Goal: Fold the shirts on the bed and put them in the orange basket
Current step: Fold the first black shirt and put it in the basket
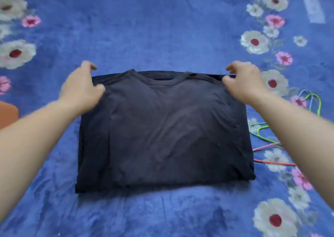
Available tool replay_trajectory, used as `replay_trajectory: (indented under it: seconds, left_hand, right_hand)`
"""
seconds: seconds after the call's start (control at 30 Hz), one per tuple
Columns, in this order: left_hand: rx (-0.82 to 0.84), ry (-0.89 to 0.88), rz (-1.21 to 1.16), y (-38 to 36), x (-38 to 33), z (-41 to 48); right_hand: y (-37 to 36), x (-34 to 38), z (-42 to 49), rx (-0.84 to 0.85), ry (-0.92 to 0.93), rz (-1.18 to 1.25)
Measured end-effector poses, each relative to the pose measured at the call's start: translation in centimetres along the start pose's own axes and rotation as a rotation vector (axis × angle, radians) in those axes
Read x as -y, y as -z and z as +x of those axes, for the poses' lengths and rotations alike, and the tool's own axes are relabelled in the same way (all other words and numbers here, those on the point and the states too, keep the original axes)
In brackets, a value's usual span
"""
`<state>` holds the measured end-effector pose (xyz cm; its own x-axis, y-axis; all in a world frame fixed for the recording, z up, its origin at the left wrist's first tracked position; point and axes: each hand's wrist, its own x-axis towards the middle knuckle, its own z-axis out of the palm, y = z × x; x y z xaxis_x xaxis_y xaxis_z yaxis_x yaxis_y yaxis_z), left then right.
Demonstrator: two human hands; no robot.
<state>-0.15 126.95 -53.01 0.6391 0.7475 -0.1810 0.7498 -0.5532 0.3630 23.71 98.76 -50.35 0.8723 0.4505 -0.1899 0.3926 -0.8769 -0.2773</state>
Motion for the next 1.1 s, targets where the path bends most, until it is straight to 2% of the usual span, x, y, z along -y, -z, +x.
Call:
replay_trajectory:
  seconds: [0.1, 0.2, 0.3, 0.37, 0.5, 0.63, 0.73, 0.87, 1.0, 1.1]
  left_hand:
    - [0.047, 0.165, -0.028, -3.6, 2.4, -3.7]
    - [0.009, 0.424, -0.169, -5.8, 3.5, -7.2]
    - [-0.018, 0.563, -0.206, -7.0, 3.5, -8.9]
    - [-0.071, 0.547, -0.193, -7.1, 3.7, -8.6]
    - [-0.190, 0.571, -0.270, -6.5, 5.0, -7.5]
    - [-0.152, 0.617, -0.388, -6.6, 4.8, -9.7]
    - [-0.161, 0.648, -0.411, -6.5, 4.5, -14.2]
    - [-0.113, 0.725, -0.436, -7.3, 5.8, -20.1]
    - [-0.073, 0.599, -0.448, -7.2, 8.1, -21.6]
    - [-0.040, 0.517, -0.400, -5.8, 9.9, -21.1]
  right_hand:
    - [-3.5, -2.3, -2.9, 0.094, -0.073, -0.079]
    - [-5.7, -4.2, -5.7, 0.042, -0.257, 0.040]
    - [-7.6, -5.1, -7.0, 0.058, -0.408, 0.109]
    - [-8.0, -5.4, -7.0, 0.089, -0.393, 0.125]
    - [-7.3, -6.7, -6.7, 0.017, -0.406, 0.123]
    - [-6.9, -7.8, -9.5, 0.005, -0.326, 0.173]
    - [-6.8, -8.7, -13.5, -0.006, -0.367, 0.235]
    - [-7.0, -9.8, -17.7, 0.145, -0.435, 0.365]
    - [-6.3, -11.5, -18.3, 0.262, -0.407, 0.477]
    - [-4.9, -13.2, -18.1, 0.270, -0.420, 0.412]
